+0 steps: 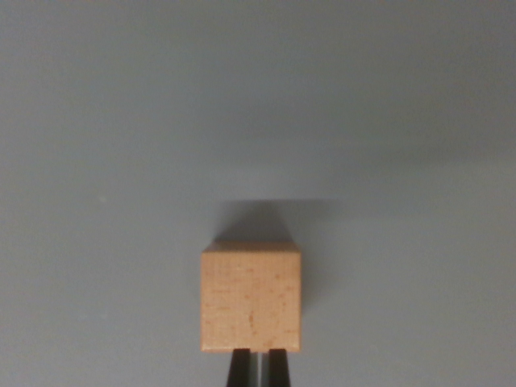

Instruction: Push wooden cube

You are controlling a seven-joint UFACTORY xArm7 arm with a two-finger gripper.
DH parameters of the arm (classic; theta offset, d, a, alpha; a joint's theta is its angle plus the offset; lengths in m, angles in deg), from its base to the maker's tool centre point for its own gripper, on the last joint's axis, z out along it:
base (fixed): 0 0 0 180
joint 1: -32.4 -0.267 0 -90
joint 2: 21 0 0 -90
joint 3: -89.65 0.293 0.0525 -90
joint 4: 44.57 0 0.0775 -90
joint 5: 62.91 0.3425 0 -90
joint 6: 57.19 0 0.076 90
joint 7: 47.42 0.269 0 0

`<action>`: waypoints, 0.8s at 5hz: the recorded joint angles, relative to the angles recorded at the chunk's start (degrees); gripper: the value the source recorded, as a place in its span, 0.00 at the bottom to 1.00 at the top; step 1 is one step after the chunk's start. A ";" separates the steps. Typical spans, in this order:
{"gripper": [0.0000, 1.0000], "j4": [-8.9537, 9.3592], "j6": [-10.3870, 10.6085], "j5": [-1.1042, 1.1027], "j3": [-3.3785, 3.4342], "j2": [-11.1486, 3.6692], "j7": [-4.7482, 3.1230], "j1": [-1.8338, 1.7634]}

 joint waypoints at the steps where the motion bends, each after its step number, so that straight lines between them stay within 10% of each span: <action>1: 0.00 2.45 2.43 -0.21 -0.06 0.13 0.11 0.14; 4: 0.00 5.05 5.01 -0.44 -0.12 0.28 0.23 0.28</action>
